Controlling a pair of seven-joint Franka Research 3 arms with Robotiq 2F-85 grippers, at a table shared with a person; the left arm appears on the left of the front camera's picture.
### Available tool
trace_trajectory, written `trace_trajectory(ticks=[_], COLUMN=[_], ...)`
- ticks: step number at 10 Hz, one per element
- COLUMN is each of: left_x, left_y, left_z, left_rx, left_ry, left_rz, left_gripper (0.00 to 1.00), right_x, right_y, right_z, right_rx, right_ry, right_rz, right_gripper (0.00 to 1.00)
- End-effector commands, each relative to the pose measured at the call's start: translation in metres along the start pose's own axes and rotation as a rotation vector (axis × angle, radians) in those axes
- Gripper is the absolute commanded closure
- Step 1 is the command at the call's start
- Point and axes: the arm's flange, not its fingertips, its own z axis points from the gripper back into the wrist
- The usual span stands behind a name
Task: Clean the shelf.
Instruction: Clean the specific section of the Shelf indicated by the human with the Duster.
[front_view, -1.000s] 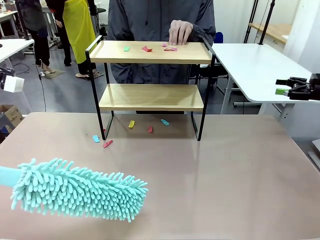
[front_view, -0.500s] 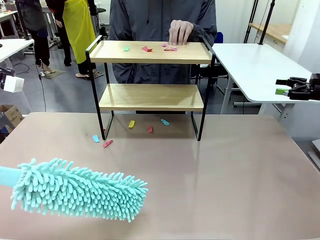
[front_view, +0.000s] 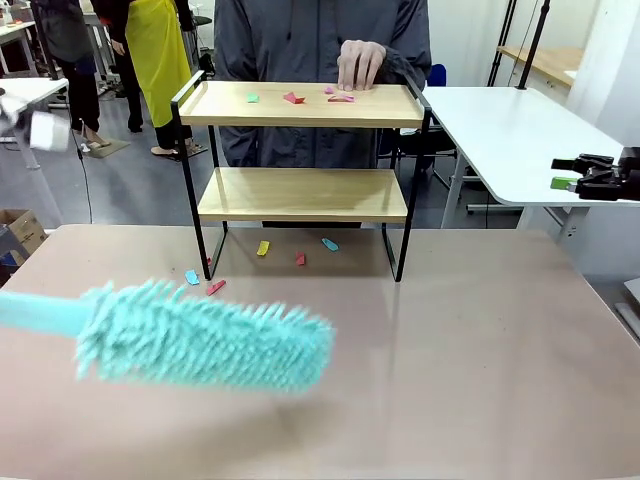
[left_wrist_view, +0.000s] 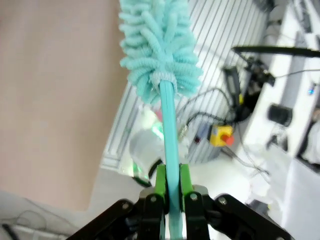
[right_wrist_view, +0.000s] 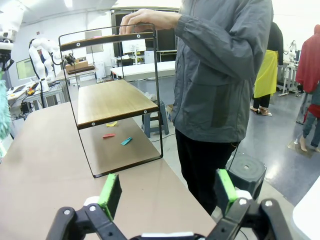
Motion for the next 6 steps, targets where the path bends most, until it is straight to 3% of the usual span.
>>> trace_trajectory(ticks=[1,3,6], left_x=[0.034,0.077,0.149], left_y=[-0.024,-0.065,-0.127], left_z=[0.027,0.071,0.132], left_rx=[0.000,0.049,0.109], left_ry=[-0.135,-0.243,-0.376], left_rz=[-0.149,-0.132,0.062], left_gripper=[0.87,0.87,0.87], right_x=[0.002,0.002,0.002], right_y=[0.000,0.000,0.000], right_z=[-0.002,-0.002,-0.002], right_rx=[0.002,0.002,0.002], right_ry=[-0.002,-0.002,-0.002], right_rz=[0.004,0.004,0.004], right_gripper=[0.00,0.00,0.00])
